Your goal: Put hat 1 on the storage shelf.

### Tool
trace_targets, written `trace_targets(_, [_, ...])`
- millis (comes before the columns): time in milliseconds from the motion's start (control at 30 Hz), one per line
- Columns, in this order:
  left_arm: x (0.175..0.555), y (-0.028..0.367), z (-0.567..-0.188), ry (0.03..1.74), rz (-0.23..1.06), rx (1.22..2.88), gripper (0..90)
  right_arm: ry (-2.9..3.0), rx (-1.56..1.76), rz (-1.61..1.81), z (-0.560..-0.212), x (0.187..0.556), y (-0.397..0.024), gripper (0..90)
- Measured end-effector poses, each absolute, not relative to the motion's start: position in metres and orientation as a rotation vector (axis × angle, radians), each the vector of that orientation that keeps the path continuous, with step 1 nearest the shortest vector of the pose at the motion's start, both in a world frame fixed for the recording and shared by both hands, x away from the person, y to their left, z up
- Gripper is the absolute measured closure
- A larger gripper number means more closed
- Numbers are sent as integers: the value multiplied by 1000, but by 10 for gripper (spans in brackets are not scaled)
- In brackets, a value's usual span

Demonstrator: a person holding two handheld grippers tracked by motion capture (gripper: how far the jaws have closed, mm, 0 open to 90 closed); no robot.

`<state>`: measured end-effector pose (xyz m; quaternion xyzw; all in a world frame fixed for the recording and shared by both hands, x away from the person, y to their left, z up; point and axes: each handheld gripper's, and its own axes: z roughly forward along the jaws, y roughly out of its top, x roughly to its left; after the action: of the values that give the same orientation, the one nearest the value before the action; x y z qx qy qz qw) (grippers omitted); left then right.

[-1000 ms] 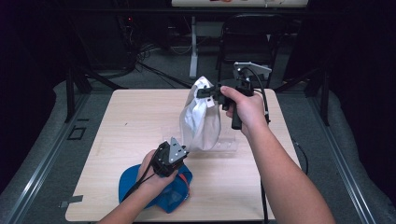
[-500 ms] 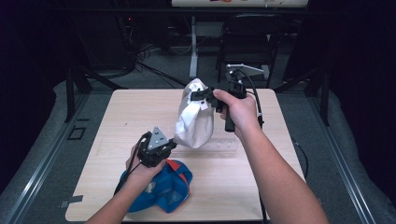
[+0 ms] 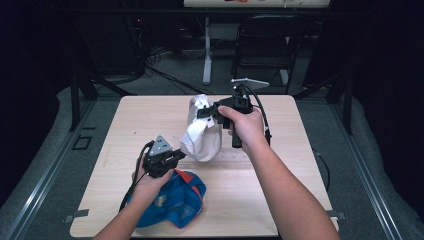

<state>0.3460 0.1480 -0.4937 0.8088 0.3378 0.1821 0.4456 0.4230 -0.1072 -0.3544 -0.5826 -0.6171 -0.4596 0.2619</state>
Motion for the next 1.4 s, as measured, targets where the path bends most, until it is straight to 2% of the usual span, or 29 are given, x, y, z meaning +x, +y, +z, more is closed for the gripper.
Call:
trace_targets(833, [352, 163, -519, 914, 380, 1955, 852, -1668, -1596, -1189, -381, 433, -95, 810])
trace_targets(1000, [352, 169, -527, 976, 319, 1943, 853, -1679, -1615, -1181, -386, 434, -93, 810])
trace_targets(1400, [356, 161, -531, 1021, 302, 2021, 855, -1704, -1690, -1170, -400, 441, -94, 807])
